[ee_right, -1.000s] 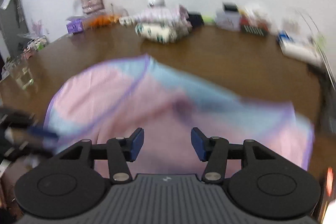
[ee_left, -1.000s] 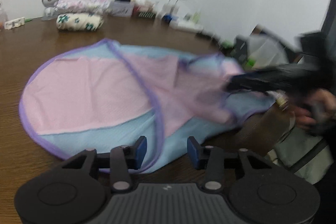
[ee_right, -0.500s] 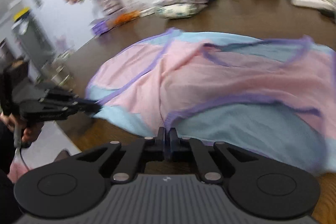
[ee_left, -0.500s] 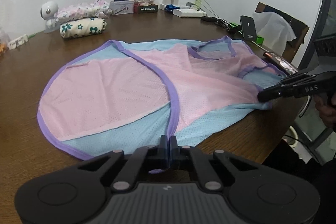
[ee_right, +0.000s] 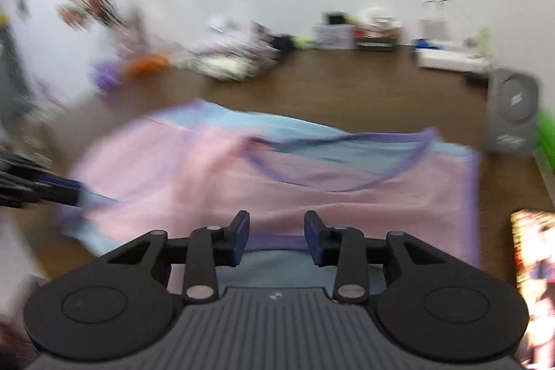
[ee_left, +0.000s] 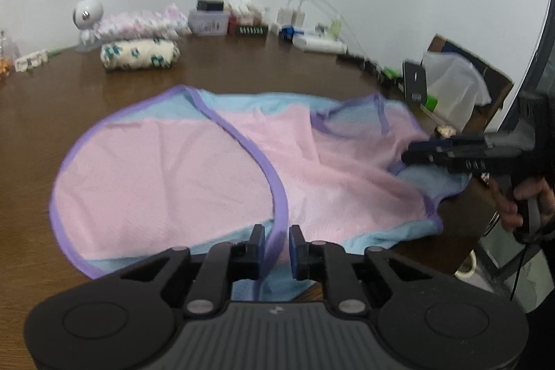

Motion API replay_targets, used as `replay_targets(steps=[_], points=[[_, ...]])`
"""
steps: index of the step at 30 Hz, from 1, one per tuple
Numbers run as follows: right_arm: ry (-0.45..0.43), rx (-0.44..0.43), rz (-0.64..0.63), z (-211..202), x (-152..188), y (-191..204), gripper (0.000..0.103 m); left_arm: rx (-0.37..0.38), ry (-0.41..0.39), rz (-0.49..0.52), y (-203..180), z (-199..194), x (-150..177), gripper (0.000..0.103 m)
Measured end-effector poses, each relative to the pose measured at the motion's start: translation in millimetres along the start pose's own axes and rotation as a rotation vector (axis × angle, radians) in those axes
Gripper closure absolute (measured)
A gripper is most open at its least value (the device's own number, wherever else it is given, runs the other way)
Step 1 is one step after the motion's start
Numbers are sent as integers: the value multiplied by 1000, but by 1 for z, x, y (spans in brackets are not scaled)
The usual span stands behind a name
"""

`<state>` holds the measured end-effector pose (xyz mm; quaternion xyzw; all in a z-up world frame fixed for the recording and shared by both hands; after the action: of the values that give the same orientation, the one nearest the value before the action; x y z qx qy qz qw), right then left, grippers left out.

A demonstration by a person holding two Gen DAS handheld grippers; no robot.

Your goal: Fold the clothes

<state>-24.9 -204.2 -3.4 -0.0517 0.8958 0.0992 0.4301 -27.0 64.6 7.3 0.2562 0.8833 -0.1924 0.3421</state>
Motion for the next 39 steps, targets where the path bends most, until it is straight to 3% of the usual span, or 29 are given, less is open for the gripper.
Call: replay_targets(steps=[5,6,7,8,10,13,15,16,18,19,20,21,22,24,25,26,31,34,36,37,39], points=[[10,-13,-14,15,0,11,67,1,16,-11,2,8,8,90],[20,7,-30,21,2,13,73,2,17,-12,3,8,8,90],[20,25,-31,24,3,12,93,3,17,-11,3,8,9,90],[14,47,-26,25,3,9,103,5,16,-12,4,7,10,90],[12,65,9,22,1,-2,103,11,14,-12,4,7,11,90],[4,165,37,16,0,-23,103,19,9,-17,5,7,11,90],[-26,132,64,11,-8,-21,101,25,8,-21,5,7,11,90],[-43,113,78,9,-13,-20,97,28,7,-22,6,7,11,90],[-77,21,89,13,-31,-7,77,31,5,-24,6,7,11,90],[-86,-18,88,20,-39,-1,50,29,5,-23,6,7,11,90],[-85,-60,81,33,-48,8,43,27,4,-22,5,7,12,90],[-59,-81,79,48,-52,15,44,25,3,-21,5,7,12,90],[-20,-80,97,62,-54,17,46,21,1,-20,4,7,12,90],[43,-89,130,85,-55,20,69,19,-4,-20,4,6,12,90],[56,-98,136,92,-55,20,88,21,-8,-24,5,6,13,90],[66,-96,142,97,-54,19,98,26,-9,-30,6,6,13,90],[7,7,146,99,-68,-11,99,47,-11,-49,10,5,14,90],[0,-2,159,97,-73,-20,94,49,-14,-54,11,5,14,90],[-15,-11,168,91,-74,-22,72,52,-15,-59,12,5,14,90],[-22,-15,173,88,-75,-23,56,53,-16,-61,12,5,14,90],[-18,-17,185,88,-74,-23,58,56,-17,-65,13,5,14,90]])
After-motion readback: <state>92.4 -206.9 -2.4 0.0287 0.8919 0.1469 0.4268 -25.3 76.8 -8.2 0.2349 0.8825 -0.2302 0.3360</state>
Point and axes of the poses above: each gripper's, at about its wrist camera, not at the fingertips, and z roughly the way its jaws point, y to its left, x to its underside, the point moved 6 cm from there along z, roughly the way its jaws point
